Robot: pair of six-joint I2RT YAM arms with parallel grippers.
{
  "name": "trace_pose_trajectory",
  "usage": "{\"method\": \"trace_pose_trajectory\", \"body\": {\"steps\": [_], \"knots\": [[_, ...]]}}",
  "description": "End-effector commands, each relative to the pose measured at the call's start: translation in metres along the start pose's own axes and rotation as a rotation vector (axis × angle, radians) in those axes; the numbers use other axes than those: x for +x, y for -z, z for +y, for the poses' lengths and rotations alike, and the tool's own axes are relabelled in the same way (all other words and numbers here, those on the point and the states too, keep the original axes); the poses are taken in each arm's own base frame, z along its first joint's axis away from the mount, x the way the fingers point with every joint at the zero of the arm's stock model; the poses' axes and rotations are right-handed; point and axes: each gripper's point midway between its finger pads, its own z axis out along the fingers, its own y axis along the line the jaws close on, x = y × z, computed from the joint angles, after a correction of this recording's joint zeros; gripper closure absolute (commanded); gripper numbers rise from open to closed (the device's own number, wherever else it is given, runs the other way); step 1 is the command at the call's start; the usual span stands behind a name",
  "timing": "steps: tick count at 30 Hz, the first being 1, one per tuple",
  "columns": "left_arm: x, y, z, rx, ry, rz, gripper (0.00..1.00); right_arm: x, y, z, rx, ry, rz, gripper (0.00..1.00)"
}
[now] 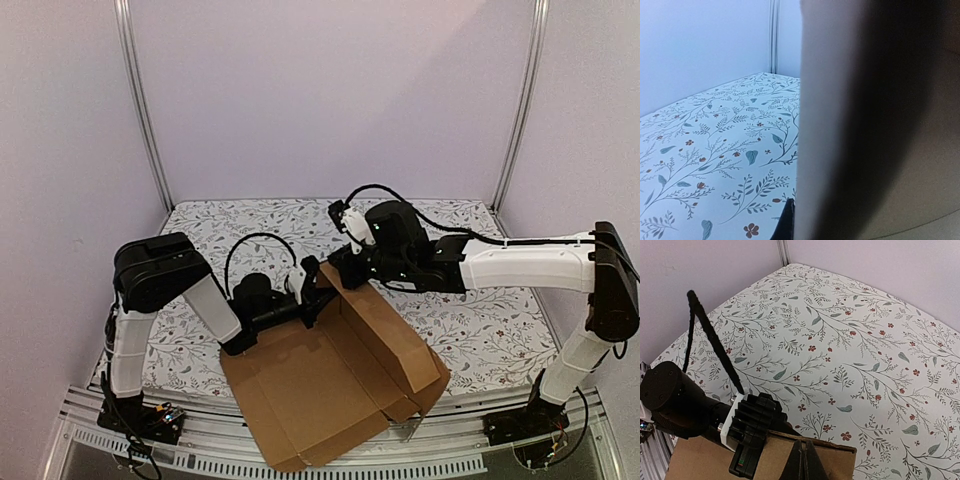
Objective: Fold the paper box
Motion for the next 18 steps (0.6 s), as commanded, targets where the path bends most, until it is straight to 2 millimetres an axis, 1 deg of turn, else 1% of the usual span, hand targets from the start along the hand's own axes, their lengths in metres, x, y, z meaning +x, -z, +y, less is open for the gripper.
{"method": "trace_pose_trajectory", "body": {"steps": [1, 4, 5, 8, 10, 15, 18], "knots": [[-0.016, 0.005, 0.001, -0.035, -0.028, -0.060, 1.00, 0.049, 0.000, -0.004, 0.018, 0.019, 0.163, 0.93], [-0.018, 0.005, 0.006, -0.067, -0.033, -0.041, 1.00, 0.040, 0.009, -0.005, 0.021, 0.019, 0.146, 0.83], [-0.019, 0.004, 0.008, -0.079, -0.034, -0.030, 1.00, 0.035, 0.015, -0.006, 0.026, 0.018, 0.133, 0.78], [-0.020, 0.004, 0.016, -0.127, -0.038, -0.005, 1.00, 0.028, 0.027, -0.009, 0.041, 0.027, 0.118, 0.73], [-0.025, 0.009, 0.022, -0.165, -0.044, -0.019, 1.00, 0.022, 0.038, -0.010, 0.051, 0.031, 0.106, 0.67], [-0.030, 0.016, 0.038, -0.262, -0.047, -0.008, 1.00, 0.009, 0.069, -0.019, 0.089, 0.036, 0.067, 0.59], [-0.033, 0.021, 0.047, -0.324, -0.039, -0.006, 1.00, 0.009, 0.084, -0.028, 0.135, 0.049, 0.070, 0.51]]}}
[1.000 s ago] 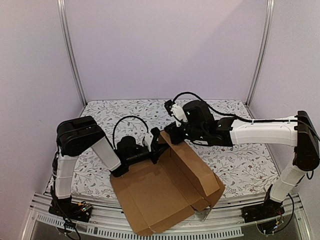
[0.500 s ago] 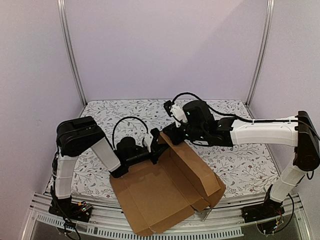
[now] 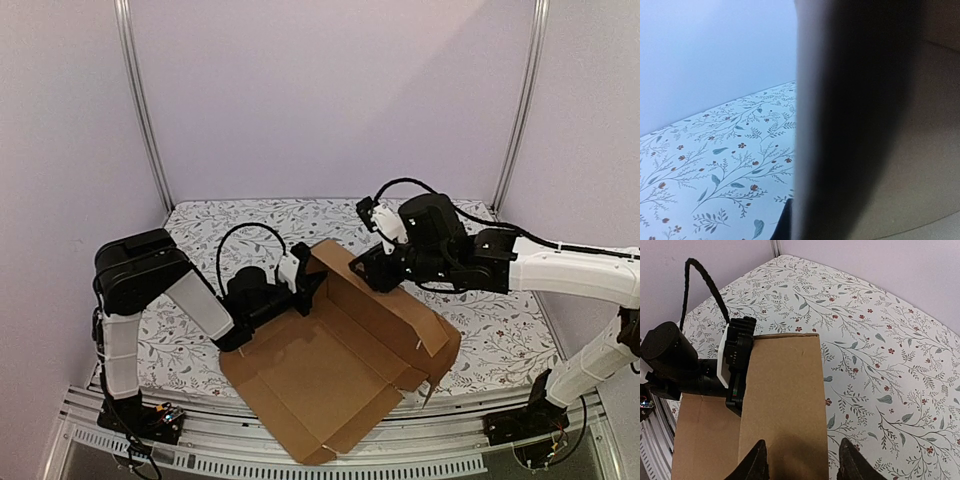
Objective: Fold the paper box
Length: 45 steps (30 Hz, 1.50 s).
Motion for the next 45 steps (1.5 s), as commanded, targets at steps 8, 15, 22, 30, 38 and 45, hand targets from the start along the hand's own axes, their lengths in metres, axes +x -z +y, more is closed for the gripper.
{"method": "trace_pose_trajectory", "body": {"steps": [8, 15, 22, 30, 38, 45], "knots": [[-0.010, 0.025, 0.047, -0.289, 0.010, 0.004, 1.00, 0.008, 0.060, -0.044, 0.197, 0.049, 0.007, 0.21], [0.009, 0.045, 0.080, -0.506, 0.068, 0.147, 1.00, 0.015, 0.081, -0.061, 0.265, 0.047, 0.009, 0.08], [0.013, 0.078, 0.096, -0.637, 0.144, 0.229, 1.00, 0.026, 0.089, -0.069, 0.283, -0.011, 0.011, 0.10], [0.025, 0.102, 0.093, -0.708, 0.282, 0.348, 1.00, 0.015, 0.079, -0.072, 0.303, -0.056, -0.010, 0.77], [0.032, 0.117, 0.085, -0.728, 0.295, 0.406, 1.00, -0.012, 0.064, -0.074, 0.290, -0.055, -0.045, 1.00], [0.033, 0.115, 0.078, -0.705, 0.300, 0.429, 1.00, -0.013, 0.029, -0.088, 0.310, -0.061, -0.003, 1.00]]}}
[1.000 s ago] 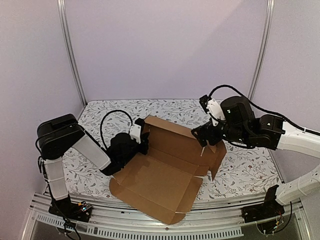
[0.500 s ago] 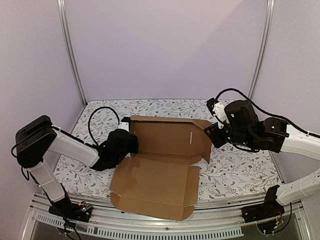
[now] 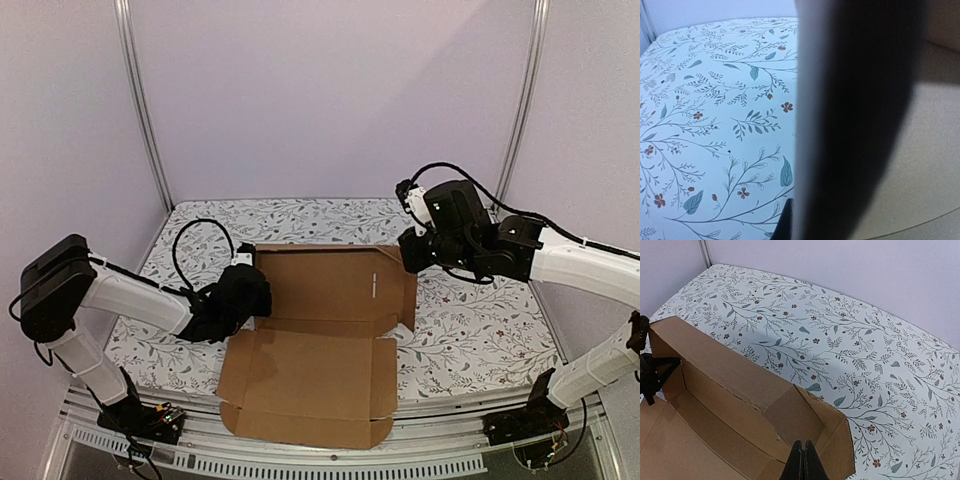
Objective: Fold the paper box
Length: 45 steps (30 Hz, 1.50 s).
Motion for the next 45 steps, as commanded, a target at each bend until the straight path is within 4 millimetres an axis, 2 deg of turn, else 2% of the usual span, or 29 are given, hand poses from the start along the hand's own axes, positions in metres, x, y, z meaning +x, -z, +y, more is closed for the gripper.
{"method": "trace_pose_trajectory", "body": {"steps": [1, 5, 11, 25, 33, 40, 45], "knots": [[0.006, 0.005, -0.007, 0.012, -0.002, 0.039, 1.00, -0.004, -0.022, -0.004, 0.013, -0.001, 0.012, 1.00], [0.004, 0.007, -0.007, 0.011, -0.004, 0.038, 1.00, 0.009, -0.040, -0.007, 0.028, -0.002, 0.048, 1.00], [0.001, 0.008, -0.010, 0.016, -0.013, 0.044, 1.00, 0.023, -0.059, 0.004, -0.010, -0.020, 0.087, 1.00], [0.000, 0.010, -0.017, 0.032, -0.016, 0.052, 1.00, 0.042, -0.080, 0.036, -0.160, -0.176, 0.112, 1.00], [-0.001, 0.013, -0.023, 0.042, -0.015, 0.057, 1.00, 0.026, -0.081, 0.048, -0.244, -0.353, 0.005, 1.00], [0.002, 0.015, -0.026, 0.054, 0.016, 0.074, 1.00, 0.014, -0.079, 0.041, -0.250, -0.504, -0.131, 1.00], [0.005, 0.017, -0.027, 0.054, 0.038, 0.086, 1.00, 0.001, -0.073, 0.038, -0.242, -0.534, -0.212, 1.00]]}}
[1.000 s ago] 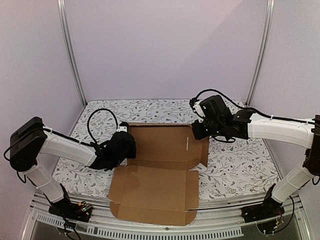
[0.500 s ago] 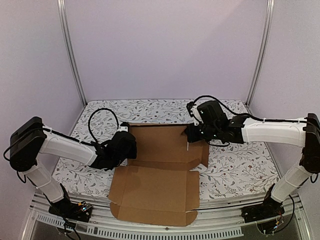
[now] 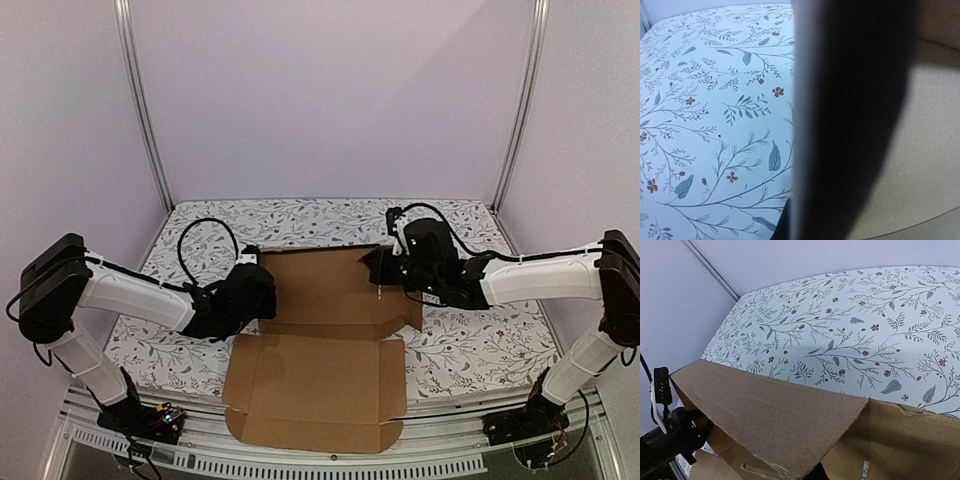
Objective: Fold the paper box
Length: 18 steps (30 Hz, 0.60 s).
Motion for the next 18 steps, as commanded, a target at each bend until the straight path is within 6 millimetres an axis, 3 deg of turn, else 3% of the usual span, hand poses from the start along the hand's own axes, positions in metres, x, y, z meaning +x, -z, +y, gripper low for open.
{"method": "trace_pose_trajectory", "body": {"steps": [1, 10, 18], "knots": [[0.000, 0.010, -0.014, 0.048, 0.031, 0.018, 1.00, -0.035, 0.011, 0.016, -0.051, -0.067, -0.160, 1.00], [0.000, 0.009, -0.019, 0.059, 0.072, 0.032, 1.00, -0.036, 0.016, 0.023, -0.116, -0.074, -0.199, 1.00], [-0.011, 0.011, -0.021, 0.067, 0.091, 0.016, 1.00, -0.030, 0.028, 0.027, -0.136, -0.029, -0.153, 1.00]]}}
